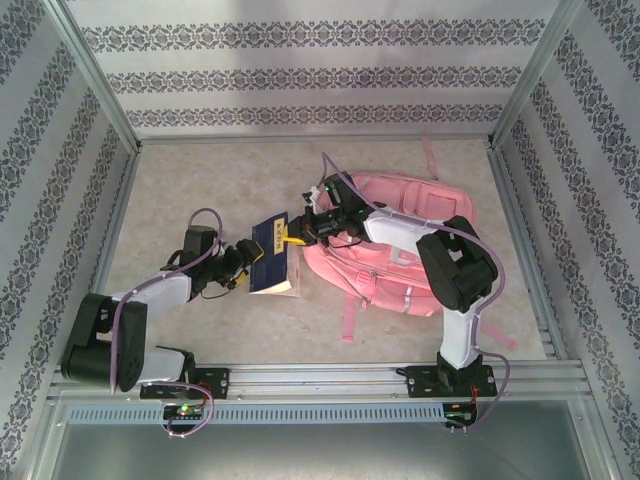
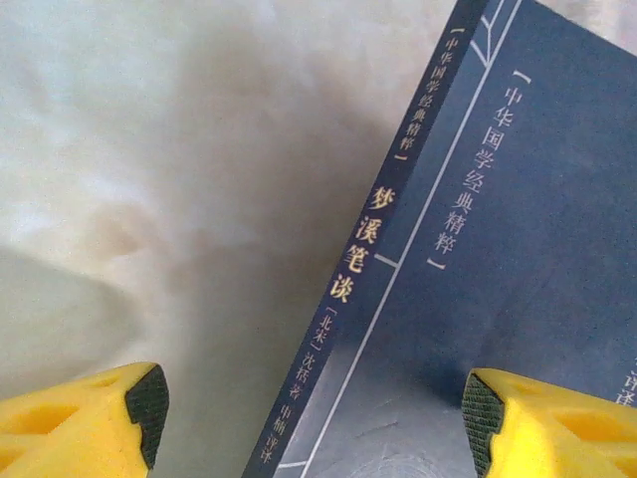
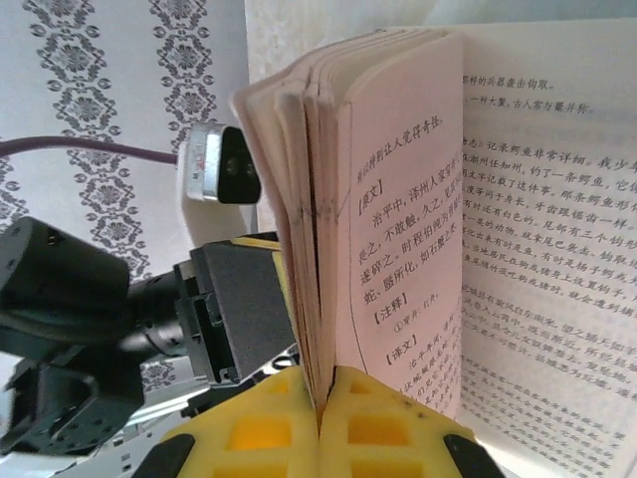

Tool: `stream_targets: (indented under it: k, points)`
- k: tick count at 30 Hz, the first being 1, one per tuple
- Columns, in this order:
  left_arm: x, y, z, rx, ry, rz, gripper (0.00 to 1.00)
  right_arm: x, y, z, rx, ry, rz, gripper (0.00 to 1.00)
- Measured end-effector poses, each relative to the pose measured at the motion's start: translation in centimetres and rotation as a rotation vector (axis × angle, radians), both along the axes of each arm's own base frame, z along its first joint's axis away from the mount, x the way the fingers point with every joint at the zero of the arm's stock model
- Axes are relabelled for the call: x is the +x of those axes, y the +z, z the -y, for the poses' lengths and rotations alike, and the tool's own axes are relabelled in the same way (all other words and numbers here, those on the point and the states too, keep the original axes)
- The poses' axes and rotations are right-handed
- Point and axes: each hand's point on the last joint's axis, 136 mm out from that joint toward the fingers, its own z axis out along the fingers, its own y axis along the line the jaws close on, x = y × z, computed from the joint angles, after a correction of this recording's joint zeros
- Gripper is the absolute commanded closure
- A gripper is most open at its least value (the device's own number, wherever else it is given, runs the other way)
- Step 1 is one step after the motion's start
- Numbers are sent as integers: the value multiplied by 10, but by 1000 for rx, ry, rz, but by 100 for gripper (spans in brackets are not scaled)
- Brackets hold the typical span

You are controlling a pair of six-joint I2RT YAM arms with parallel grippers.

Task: Pack the student bag
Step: Pick up the book from the center of the table, then pass the book.

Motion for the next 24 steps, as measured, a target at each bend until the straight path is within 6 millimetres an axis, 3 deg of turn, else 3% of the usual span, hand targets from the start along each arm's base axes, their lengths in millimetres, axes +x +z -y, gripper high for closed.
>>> stream_targets:
  k: [5,10,15,22,24]
  points:
    - [4,2,10,-89,-10,27,22,4,0,10,10,-22,-6,100]
    - [11,12,20,-182,-20,72,29,5,-1,12,24,-32,-10,100]
    - [18,28,25,-242,-25,120,49,7,1,16,35,-41,-13,100]
    - [21,44,27,-254,-38,180,88,11,-2,23,20,-60,-10,100]
    - [20,50,26,-247,-41,202,94,11,-6,25,0,-66,-5,95]
